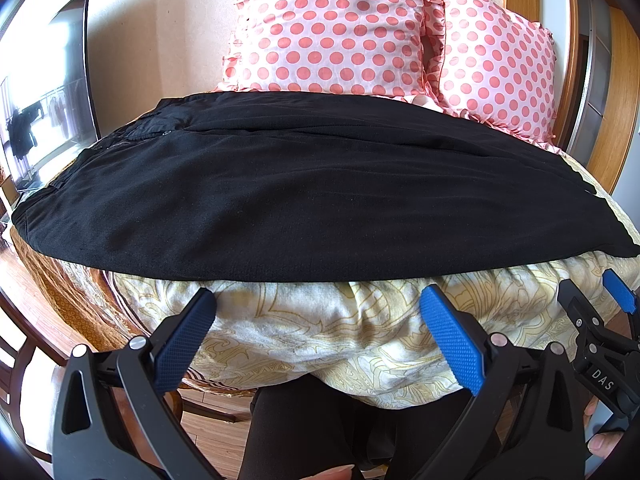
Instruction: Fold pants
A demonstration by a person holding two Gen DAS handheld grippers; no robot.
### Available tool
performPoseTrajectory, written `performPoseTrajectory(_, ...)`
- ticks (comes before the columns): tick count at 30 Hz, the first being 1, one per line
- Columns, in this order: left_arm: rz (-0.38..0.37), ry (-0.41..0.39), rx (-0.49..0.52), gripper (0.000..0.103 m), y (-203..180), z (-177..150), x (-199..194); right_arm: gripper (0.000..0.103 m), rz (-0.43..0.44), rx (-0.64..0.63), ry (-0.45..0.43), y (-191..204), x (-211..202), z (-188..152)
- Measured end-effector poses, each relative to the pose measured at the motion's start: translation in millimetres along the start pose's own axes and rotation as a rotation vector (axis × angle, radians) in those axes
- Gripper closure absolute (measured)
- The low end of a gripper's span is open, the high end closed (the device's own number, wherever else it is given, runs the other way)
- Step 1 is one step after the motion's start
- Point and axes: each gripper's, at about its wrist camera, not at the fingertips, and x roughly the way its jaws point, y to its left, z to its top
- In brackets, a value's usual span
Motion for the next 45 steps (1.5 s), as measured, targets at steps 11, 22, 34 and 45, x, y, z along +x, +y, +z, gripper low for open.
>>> performPoseTrajectory(11, 0.0, 0.0, 0.0, 0.002, 0.1, 0.0, 0.0, 0.001, 0.0, 0.0, -0.001, 0.0, -0.1, -0.4)
performPoseTrajectory(22, 0.0, 0.0, 0.0, 0.002, 0.0, 0.0, 0.0, 0.001, 0.0, 0.0, -0.002, -0.1, -0.1, -0.6)
performPoseTrajectory(34, -0.001, 0.0, 0.002, 0.002, 0.0, -0.1, -0.1, 0.001, 0.004, -0.004, 0.007, -2.6, 0.9, 1.1)
performPoseTrajectory(45, -0.107, 0.028, 0.088, 0.002, 8.8, 20.4, -32.4, 0.001, -0.008, 0.039, -0.113, -62.8, -34.1, 65.7)
